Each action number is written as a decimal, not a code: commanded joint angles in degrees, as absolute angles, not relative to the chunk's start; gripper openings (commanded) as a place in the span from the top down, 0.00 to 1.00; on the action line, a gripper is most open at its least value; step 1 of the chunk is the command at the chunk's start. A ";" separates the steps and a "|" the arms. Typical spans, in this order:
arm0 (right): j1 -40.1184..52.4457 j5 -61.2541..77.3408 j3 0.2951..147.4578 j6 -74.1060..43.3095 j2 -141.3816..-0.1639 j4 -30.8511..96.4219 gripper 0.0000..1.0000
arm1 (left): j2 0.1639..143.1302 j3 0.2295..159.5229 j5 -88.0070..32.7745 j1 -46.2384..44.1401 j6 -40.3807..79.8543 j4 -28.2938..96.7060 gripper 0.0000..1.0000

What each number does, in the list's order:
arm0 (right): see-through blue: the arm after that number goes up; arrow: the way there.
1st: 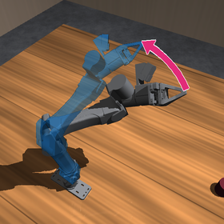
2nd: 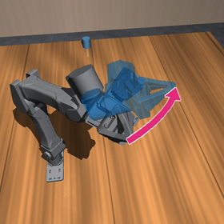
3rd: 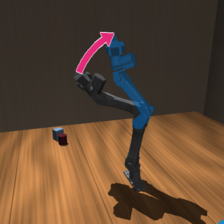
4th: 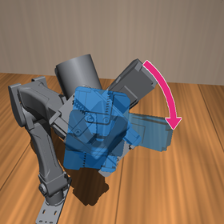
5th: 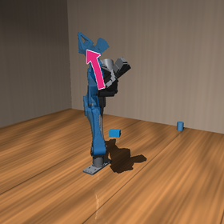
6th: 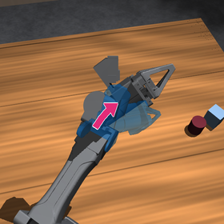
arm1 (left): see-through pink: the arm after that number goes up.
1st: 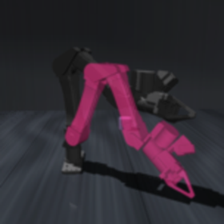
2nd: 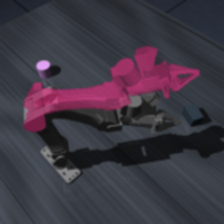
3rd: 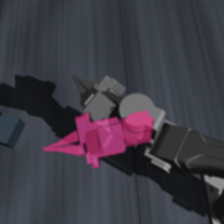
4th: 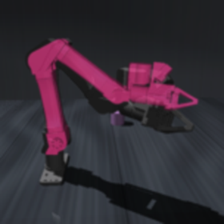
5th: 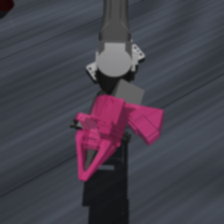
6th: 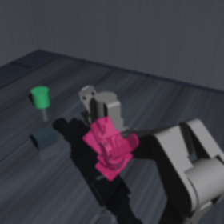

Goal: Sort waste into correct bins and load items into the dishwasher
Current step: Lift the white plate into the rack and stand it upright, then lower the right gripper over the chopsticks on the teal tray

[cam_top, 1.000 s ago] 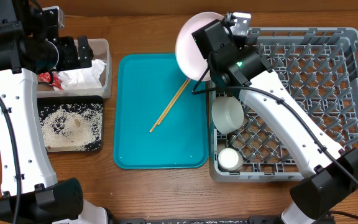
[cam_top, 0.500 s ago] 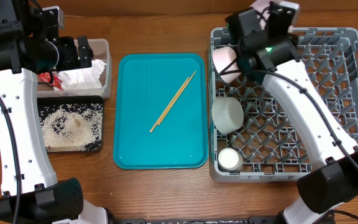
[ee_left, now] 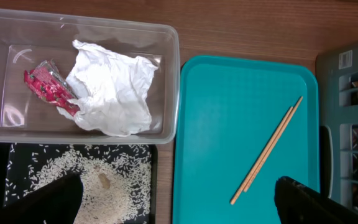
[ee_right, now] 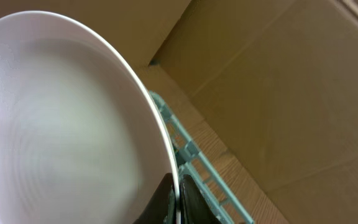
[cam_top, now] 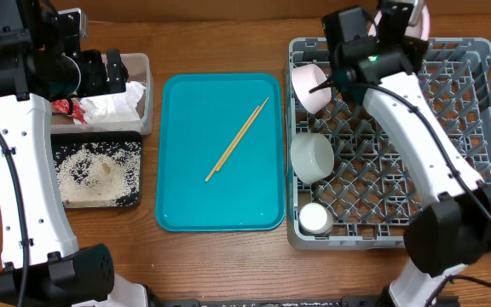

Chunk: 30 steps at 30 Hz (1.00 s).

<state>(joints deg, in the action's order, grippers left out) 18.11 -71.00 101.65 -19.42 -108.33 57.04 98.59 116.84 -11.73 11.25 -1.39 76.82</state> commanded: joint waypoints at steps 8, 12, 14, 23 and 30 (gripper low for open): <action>18.79 -63.16 101.19 -19.03 -113.65 57.04 0.96 | 98.89 117.25 -11.60 10.85 -0.64 76.88 0.00; 18.79 -57.82 101.16 -19.05 -114.26 57.54 0.90 | 98.89 117.25 -11.60 10.85 -0.64 76.88 0.00; 18.79 -55.16 101.19 -19.05 -114.26 57.32 0.75 | 98.89 117.25 -11.60 10.85 -0.64 76.88 0.00; 18.79 -48.90 102.74 -19.49 -112.79 57.30 0.14 | 98.89 117.25 -11.60 10.85 -0.64 76.88 0.00; 18.79 -31.66 112.20 -19.51 -103.72 61.01 0.00 | 98.89 117.25 -11.60 10.85 -0.64 76.88 0.00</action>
<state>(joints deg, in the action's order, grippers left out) 18.52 -43.51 104.99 -19.40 -112.51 60.20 98.59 116.84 -11.73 11.25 -1.39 76.79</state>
